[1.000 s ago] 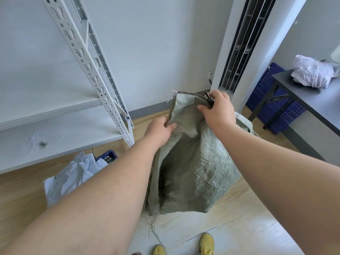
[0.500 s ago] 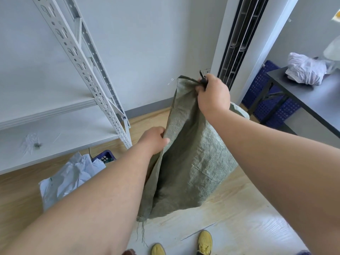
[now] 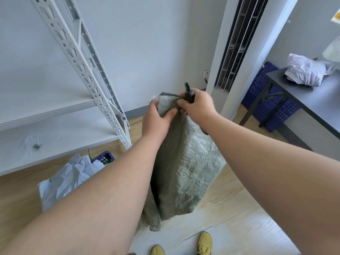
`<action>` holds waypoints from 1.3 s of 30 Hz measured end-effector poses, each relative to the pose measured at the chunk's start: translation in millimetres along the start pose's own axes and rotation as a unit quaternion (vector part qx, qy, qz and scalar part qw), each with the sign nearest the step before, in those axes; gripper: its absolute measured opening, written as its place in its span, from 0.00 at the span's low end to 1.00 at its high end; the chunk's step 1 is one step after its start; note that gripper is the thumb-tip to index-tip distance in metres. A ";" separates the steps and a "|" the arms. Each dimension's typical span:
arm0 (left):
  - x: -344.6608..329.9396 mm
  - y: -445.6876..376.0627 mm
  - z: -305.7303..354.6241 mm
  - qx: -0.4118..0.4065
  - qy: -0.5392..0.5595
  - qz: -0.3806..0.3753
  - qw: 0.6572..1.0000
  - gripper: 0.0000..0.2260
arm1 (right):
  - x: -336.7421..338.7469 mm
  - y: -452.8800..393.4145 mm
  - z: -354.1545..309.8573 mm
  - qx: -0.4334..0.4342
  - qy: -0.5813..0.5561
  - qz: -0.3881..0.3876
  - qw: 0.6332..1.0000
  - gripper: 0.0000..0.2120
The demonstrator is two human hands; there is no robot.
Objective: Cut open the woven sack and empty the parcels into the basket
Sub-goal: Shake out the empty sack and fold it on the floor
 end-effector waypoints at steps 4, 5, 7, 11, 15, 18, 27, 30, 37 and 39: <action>11.0 -14.5 1.8 -0.020 -0.045 0.022 0.999 0.13 | 2.5 0.0 18.0 0.002 0.079 0.002 0.997 0.17; 15.5 -14.7 1.5 -0.016 -0.031 0.034 0.999 0.13 | 6.7 -0.6 25.0 -0.005 0.117 0.010 0.993 0.22; 23.0 -15.9 -2.8 -0.003 -0.021 0.059 0.998 0.13 | 17.2 -0.7 40.4 -0.039 0.172 0.017 0.984 0.28; 33.3 -18.8 -11.1 0.038 -0.003 0.111 0.993 0.13 | 27.3 4.8 63.8 -0.092 0.280 -0.007 0.956 0.32; 36.3 -20.0 -11.7 0.063 0.028 0.147 0.987 0.11 | 18.9 14.2 71.7 -0.130 0.338 -0.015 0.932 0.37; 39.4 -21.8 -12.7 0.078 0.031 0.152 0.985 0.11 | 12.1 18.3 78.0 -0.147 0.377 0.005 0.914 0.20; 71.6 -29.6 -1.4 0.018 -0.110 0.252 0.961 0.17 | 30.6 7.5 49.0 -0.038 0.338 0.156 0.927 0.04; 76.5 -31.1 -3.5 0.001 -0.158 0.227 0.961 0.18 | 38.6 3.0 40.2 0.001 0.370 0.200 0.907 0.09; 70.9 -29.5 -27.3 0.133 -0.134 0.141 0.972 0.18 | 50.0 -11.5 43.2 -0.062 0.352 -0.038 0.933 0.22; 69.0 -29.0 -33.8 0.148 -0.137 0.143 0.969 0.19 | 45.8 -9.6 45.4 -0.067 0.386 -0.030 0.920 0.24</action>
Point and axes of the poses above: each hand's wrist, its own y-axis away from the middle knuckle, its own x-axis out of the back of the hand, z = x × y, the point moved 1 cm from there along -y, towards the middle knuckle, and after that the axes turned 11 degrees about -x, right-handed, at the moved point
